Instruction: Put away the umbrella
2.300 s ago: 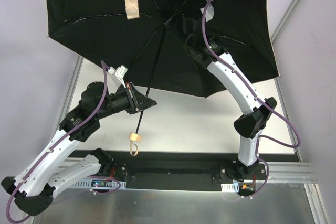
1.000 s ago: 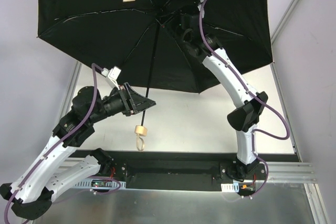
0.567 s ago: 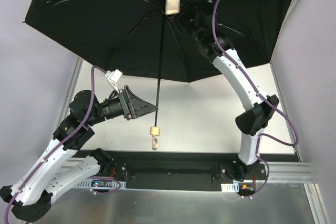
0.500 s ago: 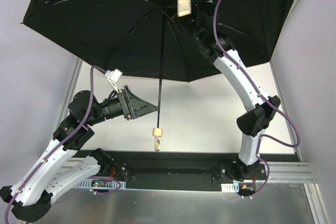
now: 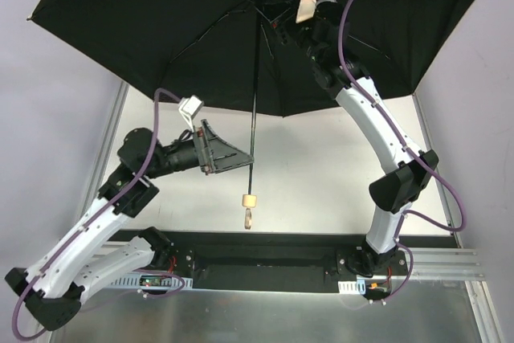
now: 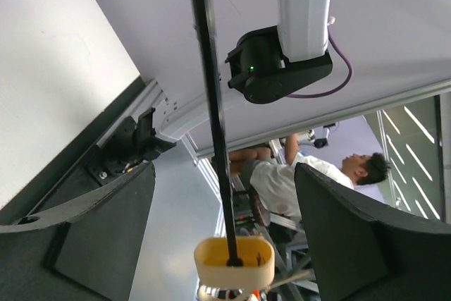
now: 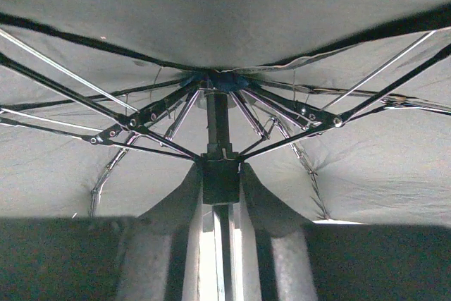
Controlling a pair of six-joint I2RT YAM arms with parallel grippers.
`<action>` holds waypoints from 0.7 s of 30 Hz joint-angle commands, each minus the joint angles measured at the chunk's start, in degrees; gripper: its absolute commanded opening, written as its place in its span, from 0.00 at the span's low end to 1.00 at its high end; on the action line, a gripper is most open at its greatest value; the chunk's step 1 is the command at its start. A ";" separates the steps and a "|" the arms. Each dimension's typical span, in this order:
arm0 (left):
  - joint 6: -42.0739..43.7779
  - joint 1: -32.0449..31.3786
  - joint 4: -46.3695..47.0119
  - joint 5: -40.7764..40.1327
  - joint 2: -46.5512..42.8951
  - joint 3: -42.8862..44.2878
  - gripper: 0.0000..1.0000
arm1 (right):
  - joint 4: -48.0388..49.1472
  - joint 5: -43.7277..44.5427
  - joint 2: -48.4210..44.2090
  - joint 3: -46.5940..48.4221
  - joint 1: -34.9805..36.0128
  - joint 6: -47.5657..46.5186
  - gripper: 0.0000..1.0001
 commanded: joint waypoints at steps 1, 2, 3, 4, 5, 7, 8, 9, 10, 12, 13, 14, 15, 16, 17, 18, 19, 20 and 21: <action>-2.19 -0.58 9.47 7.39 4.92 1.90 0.77 | 8.14 -0.87 -3.70 1.35 -0.01 1.61 0.00; -2.09 -0.67 9.38 7.92 5.80 2.17 0.76 | 8.32 -0.87 -3.69 1.26 -0.01 1.44 0.00; -2.18 -0.76 9.38 8.01 6.59 2.17 0.74 | 8.58 -0.70 -3.69 1.17 0.16 1.43 0.00; -2.18 -0.85 9.29 8.10 7.30 2.09 0.70 | 8.85 -0.52 -3.61 1.09 0.25 1.52 0.00; -2.09 -0.85 9.20 7.84 7.74 2.00 0.61 | 9.02 -0.52 -3.52 1.08 0.25 1.61 0.00; -2.18 -0.85 8.68 6.27 7.83 1.39 0.39 | 8.94 -0.35 -3.61 1.17 0.16 1.70 0.00; -1.92 -0.85 8.06 4.52 7.40 1.21 0.26 | 8.68 -0.26 -3.69 1.17 0.08 1.61 0.00; -1.48 -0.85 7.36 2.85 6.61 1.03 0.17 | 8.15 -0.17 -3.87 1.26 0.16 1.52 0.00; -0.35 -0.85 5.96 0.83 5.73 1.29 0.05 | 6.23 0.01 -3.96 1.70 0.08 1.26 0.00; 2.46 -0.85 1.49 -3.39 4.50 3.04 0.00 | -1.21 0.36 -4.22 3.71 0.16 -0.14 0.00; 3.35 -0.85 -0.10 -5.15 4.15 3.66 0.00 | -4.48 0.36 -4.57 3.63 0.34 -0.58 0.00; 3.97 -0.85 -0.90 -6.65 3.97 4.28 0.00 | -4.95 -0.08 -5.44 1.81 0.34 -0.33 0.00; 4.49 -0.85 -2.91 -8.14 4.40 4.98 0.00 | -3.73 -1.73 -6.15 -0.04 0.51 -0.06 0.00; 5.02 -0.76 -3.54 -8.94 4.75 5.51 0.00 | -3.46 -3.14 -7.03 -1.62 1.04 -0.15 0.00; 5.64 -0.59 -3.89 -9.47 5.45 6.21 0.00 | -3.46 -4.46 -7.99 -3.29 2.00 -0.76 0.00; 6.25 -0.41 -4.07 -9.91 6.24 6.83 0.00 | -3.37 -5.87 -9.05 -5.57 3.40 -1.29 0.00; 6.78 -0.15 -4.51 -10.00 6.95 7.70 0.00 | -2.93 -6.75 -10.62 -8.21 4.63 -1.99 0.00; 7.05 0.29 -4.77 -9.92 7.65 8.32 0.00 | -2.67 -7.54 -11.86 -10.32 5.69 -2.78 0.00; 7.40 0.82 -4.77 -9.65 8.27 8.94 0.00 | -1.97 -8.16 -13.17 -12.69 6.74 -3.57 0.00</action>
